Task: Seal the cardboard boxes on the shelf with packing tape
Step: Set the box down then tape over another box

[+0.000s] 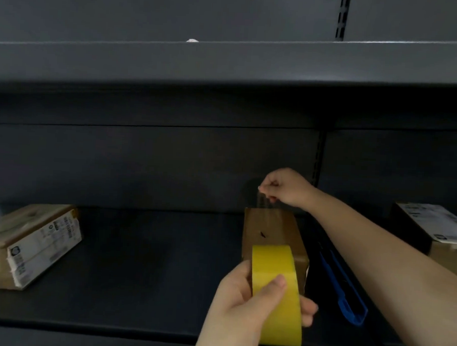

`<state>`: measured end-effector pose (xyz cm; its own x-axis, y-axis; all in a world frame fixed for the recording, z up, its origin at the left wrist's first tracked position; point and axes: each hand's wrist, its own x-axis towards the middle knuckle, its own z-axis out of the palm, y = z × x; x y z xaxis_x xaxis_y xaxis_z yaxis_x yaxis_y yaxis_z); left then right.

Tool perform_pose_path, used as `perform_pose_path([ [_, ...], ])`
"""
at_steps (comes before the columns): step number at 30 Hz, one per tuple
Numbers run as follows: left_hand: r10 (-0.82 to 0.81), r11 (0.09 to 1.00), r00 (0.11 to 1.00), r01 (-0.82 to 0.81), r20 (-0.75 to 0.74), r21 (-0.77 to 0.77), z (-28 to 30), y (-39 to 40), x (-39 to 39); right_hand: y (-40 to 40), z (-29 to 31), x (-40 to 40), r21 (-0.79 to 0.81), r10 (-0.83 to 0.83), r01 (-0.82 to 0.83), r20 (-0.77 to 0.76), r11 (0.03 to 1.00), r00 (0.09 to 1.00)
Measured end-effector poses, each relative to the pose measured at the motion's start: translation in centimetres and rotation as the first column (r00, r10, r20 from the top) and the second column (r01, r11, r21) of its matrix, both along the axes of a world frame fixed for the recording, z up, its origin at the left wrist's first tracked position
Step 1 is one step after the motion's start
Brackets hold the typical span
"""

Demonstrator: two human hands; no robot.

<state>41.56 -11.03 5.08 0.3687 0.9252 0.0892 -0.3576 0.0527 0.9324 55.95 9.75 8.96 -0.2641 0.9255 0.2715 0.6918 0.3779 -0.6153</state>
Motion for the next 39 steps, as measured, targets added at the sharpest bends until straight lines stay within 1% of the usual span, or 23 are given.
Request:
perform_pose_path([
  [5, -0.007, 0.999, 1.000, 0.007, -0.011, -0.041, -0.7, 0.7, 0.0, 0.8, -1.5, 0.0, -0.012, -0.011, 0.012, 0.038, 1.000, 0.999],
  [9, -0.023, 0.997, 1.000, 0.022, -0.018, -0.072, -1.1, 1.2, -0.3, 1.1, -2.5, 0.4, 0.036, -0.024, 0.020, 0.092, 0.999, 0.995],
  [14, -0.038, 0.997, 0.998, 0.035, -0.045, -0.073, -1.4, 1.2, -0.6, 1.5, -3.0, 0.6, 0.015, -0.015, 0.013, 0.077, 1.000, 0.997],
  [16, -0.034, 0.998, 0.999, 0.031, -0.043, -0.063, -1.4, 1.2, -0.6, 1.6, -2.9, 0.6, -0.029, -0.012, 0.014, 0.089, 0.999, 0.996],
  [18, -0.025, 0.999, 0.999, 0.023, -0.046, -0.045, -1.5, 1.1, -0.6, 1.9, -2.9, 0.7, -0.137, -0.021, 0.028, 0.056, 0.990, 0.998],
  [20, -0.019, 0.999, 0.999, 0.017, -0.046, -0.035, -1.5, 1.0, -0.6, 2.1, -3.0, 0.6, -0.268, -0.067, 0.063, -0.005, 0.961, 0.998],
  [22, -0.011, 0.999, 0.999, 0.010, -0.036, -0.031, -1.5, 0.9, -0.5, 2.1, -3.0, 0.4, -0.366, -0.141, 0.139, 0.022, 0.920, 0.990],
  [23, -0.001, 1.000, 0.999, 0.000, -0.034, -0.027, -1.4, 0.8, -0.5, 2.1, -2.9, 0.4, -0.386, -0.170, 0.168, 0.029, 0.907, 0.985],
  [24, 0.009, 1.000, 0.999, -0.010, -0.033, -0.026, -1.4, 0.8, -0.5, 2.0, -2.9, 0.4, -0.367, -0.187, 0.179, 0.015, 0.913, 0.982],
  [25, 0.014, 1.000, 0.999, -0.015, -0.033, -0.025, -1.4, 0.7, -0.6, 1.7, -2.7, 0.4, -0.279, -0.183, 0.176, -0.002, 0.944, 0.983],
  [26, 0.017, 1.000, 0.999, -0.018, -0.038, -0.025, -1.4, 0.8, -0.6, 0.8, -2.3, 0.3, -0.122, -0.148, 0.146, -0.001, 0.982, 0.989],
  [27, 0.024, 0.999, 0.999, -0.025, -0.045, -0.027, -1.5, 0.8, -0.7, -0.6, -1.8, 0.2, 0.038, -0.081, 0.080, 0.023, 0.996, 0.996],
  [28, 0.032, 0.999, 0.998, -0.034, -0.049, -0.031, -1.6, 0.9, -0.8, -2.0, -1.5, 0.3, 0.144, 0.039, -0.046, 0.050, 0.989, 0.998],
  [29, 0.036, 0.999, 0.998, -0.038, -0.050, -0.037, -1.7, 0.9, -0.9, -3.6, -1.4, 0.4, 0.170, 0.196, -0.208, 0.084, 0.963, 0.977],
  [30, 0.037, 0.998, 0.998, -0.040, -0.051, -0.042, -1.7, 1.0, -1.0, -5.4, -1.6, 0.5, 0.142, 0.350, -0.366, 0.130, 0.919, 0.928],
  [31, 0.037, 0.998, 0.998, -0.039, -0.052, -0.044, -1.8, 1.0, -1.0, -6.9, -2.1, 0.7, 0.102, 0.467, -0.489, 0.184, 0.866, 0.865],
  [32, 0.038, 0.998, 0.998, -0.040, -0.054, -0.041, -1.9, 0.9, -1.1, -8.2, -2.8, 1.0, 0.064, 0.540, -0.567, 0.235, 0.821, 0.808],
  [34, 0.046, 0.998, 0.997, -0.048, -0.058, -0.028, -1.9, 0.8, -1.1, -9.1, -3.7, 1.9, 0.037, 0.577, -0.623, 0.335, 0.781, 0.745],
  [36, 0.078, 0.997, 0.995, -0.079, -0.057, -0.021, -1.9, 0.9, -1.0, -8.4, -3.7, 2.4, 0.031, 0.549, -0.617, 0.420, 0.787, 0.722],
  [38, 0.103, 0.995, 0.993, -0.103, -0.054, -0.010, -1.9, 0.9, -0.8, -6.8, -3.4, 2.7, -0.035, 0.495, -0.537, 0.445, 0.843, 0.747],
  [39, 0.106, 0.994, 0.993, -0.107, -0.057, -0.008, -1.8, 0.9, -0.7, -5.8, -3.3, 2.9, -0.071, 0.464, -0.482, 0.417, 0.874, 0.781],
])
